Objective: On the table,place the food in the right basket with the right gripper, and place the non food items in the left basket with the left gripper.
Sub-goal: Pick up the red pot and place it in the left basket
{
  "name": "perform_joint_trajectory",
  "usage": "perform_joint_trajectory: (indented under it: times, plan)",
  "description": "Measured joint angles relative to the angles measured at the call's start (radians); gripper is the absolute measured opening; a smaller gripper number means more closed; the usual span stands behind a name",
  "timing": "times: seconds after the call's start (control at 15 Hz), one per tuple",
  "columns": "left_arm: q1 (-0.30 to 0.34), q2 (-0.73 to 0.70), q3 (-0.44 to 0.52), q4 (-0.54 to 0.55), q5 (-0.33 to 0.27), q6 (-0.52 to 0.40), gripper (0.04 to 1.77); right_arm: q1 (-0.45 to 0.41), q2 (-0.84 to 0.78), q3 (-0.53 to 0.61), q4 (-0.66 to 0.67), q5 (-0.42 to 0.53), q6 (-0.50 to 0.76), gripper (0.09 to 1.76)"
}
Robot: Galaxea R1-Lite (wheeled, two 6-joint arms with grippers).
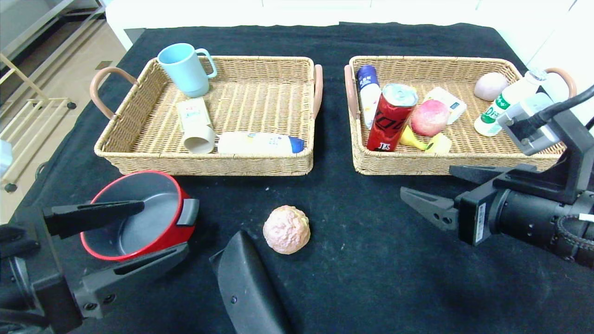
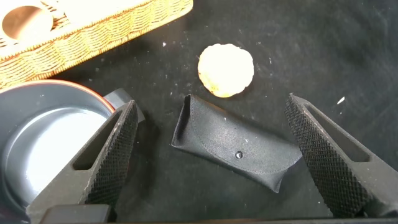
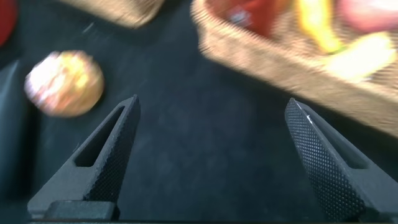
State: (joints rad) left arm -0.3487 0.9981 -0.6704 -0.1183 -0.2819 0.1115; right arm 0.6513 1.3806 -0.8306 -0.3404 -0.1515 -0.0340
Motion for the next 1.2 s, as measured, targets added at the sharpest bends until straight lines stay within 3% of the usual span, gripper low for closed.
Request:
perform_joint_trajectory:
  times: [0.53, 1.0, 1.2]
  plan:
    - [-0.001, -0.009, -0.006, 0.004, 0.02, 0.001, 1.72, 0.05, -0.029, 0.069, -0.013, 0.196, -0.079, 1.7]
    - [0.01, -0.039, -0.02, 0.023, 0.147, 0.005, 1.72, -0.024, -0.047, 0.143, -0.143, 0.364, -0.117, 1.7]
    - [0.01, -0.034, -0.087, 0.17, 0.169, 0.004, 1.72, -0.065, -0.041, 0.232, -0.278, 0.423, -0.114, 1.7]
